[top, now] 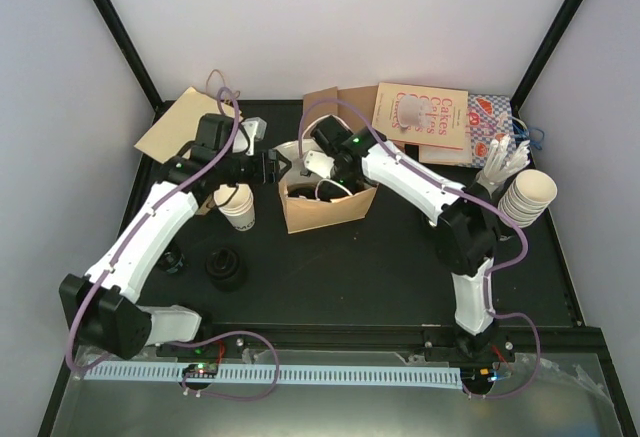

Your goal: Pack the takeout coffee

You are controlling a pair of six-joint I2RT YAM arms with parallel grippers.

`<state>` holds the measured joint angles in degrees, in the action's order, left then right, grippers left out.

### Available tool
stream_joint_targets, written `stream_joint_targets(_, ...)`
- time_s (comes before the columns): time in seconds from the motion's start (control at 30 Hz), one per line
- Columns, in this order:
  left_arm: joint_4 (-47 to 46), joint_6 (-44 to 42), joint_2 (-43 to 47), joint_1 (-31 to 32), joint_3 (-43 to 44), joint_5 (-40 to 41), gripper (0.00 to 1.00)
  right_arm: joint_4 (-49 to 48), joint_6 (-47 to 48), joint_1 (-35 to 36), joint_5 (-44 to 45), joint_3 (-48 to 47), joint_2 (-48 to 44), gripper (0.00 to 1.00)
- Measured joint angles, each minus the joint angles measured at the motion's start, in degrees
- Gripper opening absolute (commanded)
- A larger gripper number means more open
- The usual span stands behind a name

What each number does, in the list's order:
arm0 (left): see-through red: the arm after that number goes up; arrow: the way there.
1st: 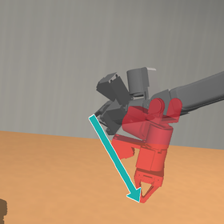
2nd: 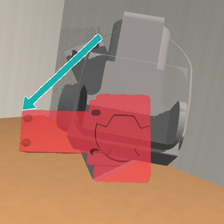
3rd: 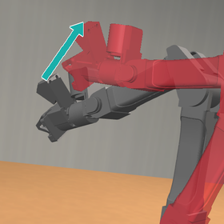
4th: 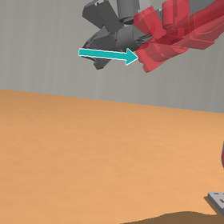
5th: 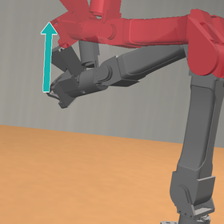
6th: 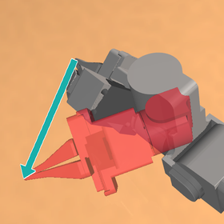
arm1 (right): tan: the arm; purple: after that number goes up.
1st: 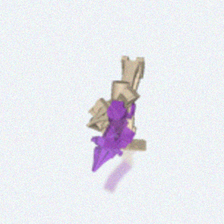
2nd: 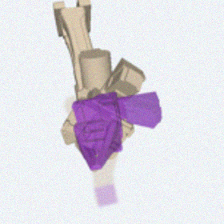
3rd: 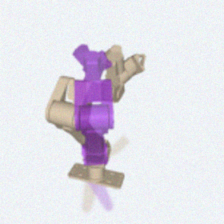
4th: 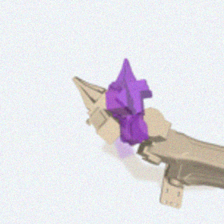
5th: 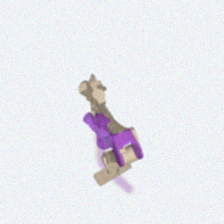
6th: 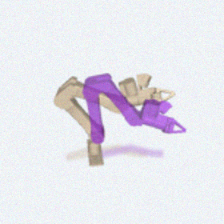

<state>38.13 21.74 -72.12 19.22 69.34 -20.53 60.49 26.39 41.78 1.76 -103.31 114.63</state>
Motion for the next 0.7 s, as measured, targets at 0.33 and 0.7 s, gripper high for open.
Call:
stream_joint_targets(0.33,2.69,-0.35,-5.99,0.00,5.05,3.50,0.54,-1.09,-0.83,0.20,1.07,1.55,-1.33,0.61)
stream_joint_targets(0.7,5.03,-0.63,-7.37,-0.02,6.71,3.82,0.49,5.05,-0.87,-0.68,4.37,-2.27,-0.52,1.00)
